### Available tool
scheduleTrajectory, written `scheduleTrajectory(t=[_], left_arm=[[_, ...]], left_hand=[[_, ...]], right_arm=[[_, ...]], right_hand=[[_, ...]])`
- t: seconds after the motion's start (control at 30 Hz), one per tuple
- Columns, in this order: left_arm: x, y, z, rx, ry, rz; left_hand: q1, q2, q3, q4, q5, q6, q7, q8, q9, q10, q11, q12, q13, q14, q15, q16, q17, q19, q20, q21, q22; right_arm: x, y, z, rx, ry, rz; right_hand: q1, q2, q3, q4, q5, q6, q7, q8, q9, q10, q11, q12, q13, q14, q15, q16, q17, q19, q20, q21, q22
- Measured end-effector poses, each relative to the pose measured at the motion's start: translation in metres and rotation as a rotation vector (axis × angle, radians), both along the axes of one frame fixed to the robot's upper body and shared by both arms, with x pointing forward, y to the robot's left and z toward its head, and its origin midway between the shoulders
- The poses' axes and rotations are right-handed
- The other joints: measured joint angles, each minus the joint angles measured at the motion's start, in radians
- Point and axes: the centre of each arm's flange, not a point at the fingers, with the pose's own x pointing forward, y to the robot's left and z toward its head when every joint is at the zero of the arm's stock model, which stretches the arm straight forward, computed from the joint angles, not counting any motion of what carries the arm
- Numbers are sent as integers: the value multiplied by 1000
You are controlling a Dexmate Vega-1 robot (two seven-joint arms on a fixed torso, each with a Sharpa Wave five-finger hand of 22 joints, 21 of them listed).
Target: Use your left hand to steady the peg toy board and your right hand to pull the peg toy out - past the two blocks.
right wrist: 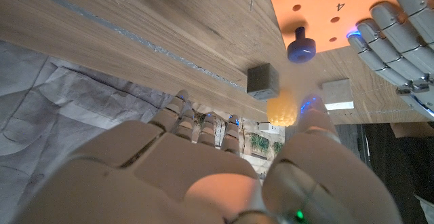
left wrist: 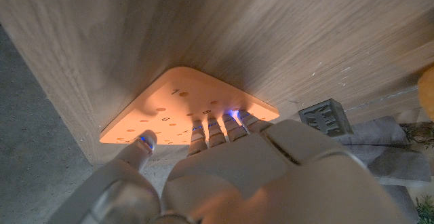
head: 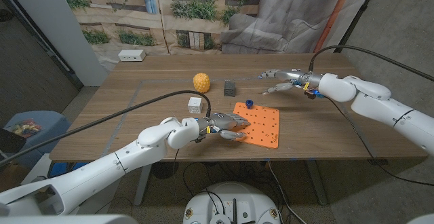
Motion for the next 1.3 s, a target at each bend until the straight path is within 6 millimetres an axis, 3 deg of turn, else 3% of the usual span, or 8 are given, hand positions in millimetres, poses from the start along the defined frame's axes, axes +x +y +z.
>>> scheduleTrajectory(t=[0.33, 0.5, 0.6, 0.63, 1.3], left_arm=[[1, -1, 1, 6, 7, -4], [1, -1, 3, 6, 4, -3], [1, -1, 3, 6, 3, -3], [1, -1, 2, 7, 15, -5], [4, 0, 3, 8, 23, -6]], left_hand=[[3, -3, 0, 0, 0, 6, -5, 0, 1, 0, 0, 0, -1, 0, 0, 0, 0, 0, 0, 0, 0], [3, -3, 4, -4, 0, 13, 2, 4, 0, 2, -3, 0, -2, 0, 0, 0, 0, 0, 0, -1, 0], [3, -3, 4, -4, 0, 13, 2, 4, 0, 6, -5, -1, -3, 0, 0, -1, 0, 0, 0, -2, 0], [3, -3, 4, -4, 0, 13, 2, 4, 0, 7, -3, -3, -3, 0, 0, -1, 0, 0, 0, -2, 0], [3, -3, 8, -8, 0, 21, -1, 4, 1, 9, -2, 1, 0, 3, 3, -7, 1, 6, -5, 0, -1]], right_arm=[[-1, 12, 3, -83, 2, -41], [3, 8, 0, -119, 15, -80], [5, 6, -2, -142, 16, -100], [-2, 30, 6, -158, -9, -53], [-2, 68, -2, -341, -40, -102]], right_hand=[[25, -25, 7, -1, 7, 10, -2, 6, 3, -9, 9, 0, 0, -3, 18, 0, 0, -5, 20, 0, 0], [33, -17, 12, 4, 7, 13, 2, 12, 5, -18, 18, 0, 5, -8, 31, 0, 3, -11, 25, 0, 0], [49, -33, 12, 4, 7, 17, 5, 16, 5, -20, 20, 0, 5, -11, 36, 0, 5, -11, 25, 0, 0], [49, -33, 12, 4, 11, 17, 5, 16, 5, -22, 22, 0, 5, -11, 36, 0, 5, -11, 25, 0, 0], [71, -45, 25, 6, 18, 24, 1, 20, 11, -68, 22, 0, 7, -12, 48, 0, 5, -11, 25, 1, 0]])
